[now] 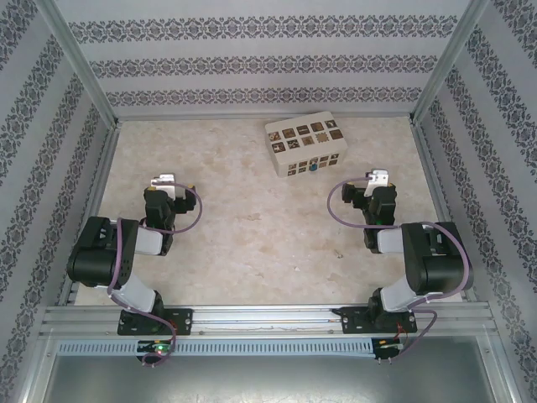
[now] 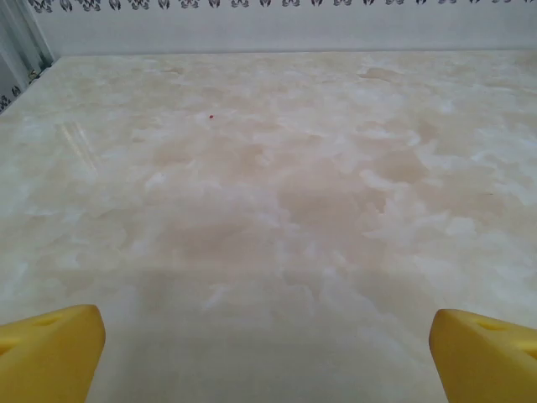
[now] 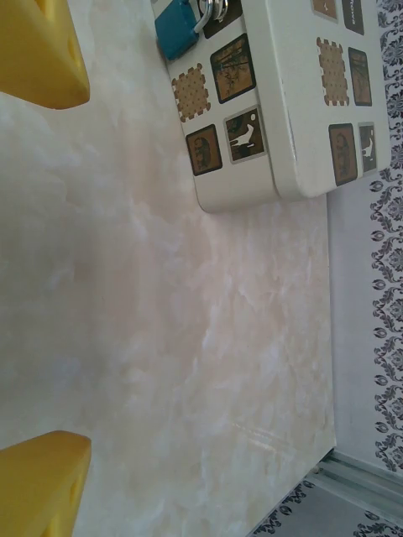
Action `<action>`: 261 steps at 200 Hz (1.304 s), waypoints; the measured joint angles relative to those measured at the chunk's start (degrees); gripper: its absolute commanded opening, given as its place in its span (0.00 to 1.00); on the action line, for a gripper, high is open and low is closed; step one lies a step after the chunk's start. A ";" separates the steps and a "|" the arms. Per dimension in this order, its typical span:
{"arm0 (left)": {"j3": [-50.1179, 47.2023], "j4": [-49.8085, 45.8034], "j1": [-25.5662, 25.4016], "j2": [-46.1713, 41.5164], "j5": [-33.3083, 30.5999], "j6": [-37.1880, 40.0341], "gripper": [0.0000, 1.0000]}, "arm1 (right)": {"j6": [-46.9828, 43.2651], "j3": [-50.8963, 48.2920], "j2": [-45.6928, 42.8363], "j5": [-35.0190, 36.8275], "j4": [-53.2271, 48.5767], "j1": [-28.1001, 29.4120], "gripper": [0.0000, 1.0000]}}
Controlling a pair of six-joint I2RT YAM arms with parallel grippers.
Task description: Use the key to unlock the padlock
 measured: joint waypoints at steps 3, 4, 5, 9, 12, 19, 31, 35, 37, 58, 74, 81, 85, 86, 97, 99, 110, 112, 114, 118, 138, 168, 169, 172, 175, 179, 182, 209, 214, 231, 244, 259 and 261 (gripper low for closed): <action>0.00 0.00 -0.02 0.00 0.13 0.04 0.99 | 0.00 0.00 0.00 0.00 0.00 0.00 0.98; 0.00 0.00 -0.02 0.00 0.17 0.07 0.99 | 0.00 0.00 0.00 0.00 0.02 0.00 0.98; 0.00 0.00 0.00 0.00 0.22 0.07 0.99 | 0.00 0.00 0.00 0.00 0.02 0.00 0.98; 0.00 0.00 0.00 0.00 0.35 0.20 0.99 | 0.00 0.00 0.00 0.00 0.00 0.00 0.98; 0.00 0.00 -0.02 0.00 0.46 0.28 0.99 | 0.00 0.00 0.00 0.00 0.02 0.00 0.98; 0.00 0.00 0.00 0.00 0.85 0.50 0.99 | 0.00 0.00 0.00 0.00 0.02 0.00 0.99; 0.00 0.00 -0.02 0.00 1.51 0.87 0.99 | 0.00 0.00 0.00 0.00 0.02 0.00 0.98; 0.00 0.00 -0.02 0.00 1.68 0.90 0.99 | 0.00 0.00 0.00 0.00 0.02 0.00 0.98; 0.00 0.00 -0.02 0.00 1.75 0.92 0.99 | 0.00 0.00 0.00 0.00 0.02 0.00 0.98; 0.00 0.00 -0.02 0.00 1.97 1.11 0.99 | 0.00 0.00 0.00 0.00 0.02 0.00 0.99; 0.00 0.00 -0.02 0.00 2.14 1.11 0.99 | 0.00 0.00 0.00 0.00 0.02 0.00 0.98; 0.00 0.00 -0.02 0.00 2.12 1.11 0.99 | 0.00 0.00 0.00 0.00 0.00 0.00 0.98; 0.00 -0.02 0.00 0.00 2.08 1.09 0.99 | 0.00 0.00 0.00 0.00 0.02 0.00 0.98; 0.00 -0.02 -0.02 0.00 2.08 1.09 0.99 | 0.00 0.00 0.00 0.00 0.02 0.00 0.98; 0.00 -0.02 -0.02 0.00 1.92 1.09 0.99 | 0.00 0.00 0.00 0.00 0.02 0.00 0.98; 0.00 -0.02 0.00 0.00 1.90 1.09 0.99 | 0.00 0.00 0.00 0.00 0.00 0.00 0.98; 0.00 -0.04 0.00 0.00 1.84 1.09 0.99 | 0.00 0.00 0.00 0.00 0.02 0.00 0.98; 0.00 -0.04 0.00 0.00 1.84 1.09 0.99 | 0.00 0.00 0.00 0.00 0.00 0.00 0.98; 0.00 -0.04 0.00 0.00 1.86 1.09 0.99 | 0.00 0.00 0.00 0.00 0.02 0.00 0.98; 0.00 -0.04 -0.02 0.00 1.84 1.09 0.99 | 0.00 0.00 0.00 0.00 0.02 0.00 0.98; 0.00 -0.09 -0.02 0.00 1.81 1.09 0.99 | 0.00 0.00 0.00 0.00 0.02 0.00 0.98; 0.00 -0.09 0.00 0.00 1.64 1.09 0.99 | 0.00 0.00 0.00 0.00 0.02 0.00 0.98; 0.00 -0.09 0.00 0.00 1.64 1.09 0.99 | 0.00 0.00 0.00 0.00 0.02 0.00 0.98; 0.00 -0.09 0.00 0.00 1.64 1.07 0.99 | 0.00 0.00 0.00 0.00 0.02 0.00 0.98; 0.00 -0.09 0.00 0.00 1.64 1.09 0.99 | 0.00 0.00 0.00 0.00 0.02 0.00 0.98; 0.00 -0.09 0.00 0.00 1.64 1.07 0.99 | 0.00 0.00 0.00 0.00 0.00 -0.02 0.98; 0.00 -0.07 0.00 0.00 1.64 1.09 0.99 | 0.00 0.00 0.00 0.00 0.02 -0.02 0.98; -2.03 0.76 0.00 -1.60 1.14 1.07 0.99 | 0.28 -0.02 -1.05 -0.02 -1.11 -0.17 0.98; -2.64 0.63 0.00 -2.69 0.94 1.05 0.99 | 0.33 -0.02 -1.92 -0.02 -1.79 -0.22 0.98; -3.69 -1.44 0.00 -8.22 0.13 0.98 0.99 | 0.48 -0.02 -6.38 -0.07 -4.28 -0.90 0.98; -3.48 -3.76 0.00 -13.07 -0.11 0.85 0.99 | 0.46 0.00 -10.54 -0.09 -6.54 -0.94 0.98; -2.25 -7.19 0.00 -18.80 -0.50 0.04 0.99 | 0.46 0.55 -14.64 -0.26 -10.10 -0.94 0.98; -2.08 -7.58 0.00 -19.37 -0.48 -0.15 0.99 | 0.46 0.70 -15.19 -0.26 -10.69 -0.94 0.98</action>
